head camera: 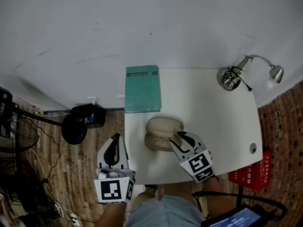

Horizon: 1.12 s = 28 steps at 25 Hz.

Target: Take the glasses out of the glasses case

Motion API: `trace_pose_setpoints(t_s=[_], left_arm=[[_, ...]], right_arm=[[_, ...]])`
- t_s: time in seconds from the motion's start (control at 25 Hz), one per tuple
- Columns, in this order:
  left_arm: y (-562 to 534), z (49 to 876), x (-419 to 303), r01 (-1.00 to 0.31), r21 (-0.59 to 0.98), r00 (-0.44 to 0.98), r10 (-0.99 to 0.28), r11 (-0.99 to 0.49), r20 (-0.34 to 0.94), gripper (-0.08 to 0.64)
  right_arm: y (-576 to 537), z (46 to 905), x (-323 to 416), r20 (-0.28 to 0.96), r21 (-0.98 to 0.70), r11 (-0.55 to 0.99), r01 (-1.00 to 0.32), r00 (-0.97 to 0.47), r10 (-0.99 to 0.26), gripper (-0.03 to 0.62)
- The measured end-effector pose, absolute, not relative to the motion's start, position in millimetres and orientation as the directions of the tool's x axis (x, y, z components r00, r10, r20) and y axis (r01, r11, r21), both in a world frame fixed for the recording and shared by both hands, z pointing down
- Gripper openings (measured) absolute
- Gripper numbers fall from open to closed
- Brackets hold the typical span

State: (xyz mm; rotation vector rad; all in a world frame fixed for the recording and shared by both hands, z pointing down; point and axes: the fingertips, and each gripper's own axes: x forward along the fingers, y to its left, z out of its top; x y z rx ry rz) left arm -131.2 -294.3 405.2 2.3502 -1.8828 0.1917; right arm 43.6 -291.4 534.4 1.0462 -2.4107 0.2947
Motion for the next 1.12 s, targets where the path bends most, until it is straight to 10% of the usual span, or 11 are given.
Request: trace_pose_setpoints(t_s=[1.12], left_arm=[[-304,431,-136,-0.983,0.016,0.179,-0.956,-0.180,0.230,0.006]], right_arm=[[-271,633,39,0.734,-0.111,0.766,-0.634,-0.571,-0.366,0.108]])
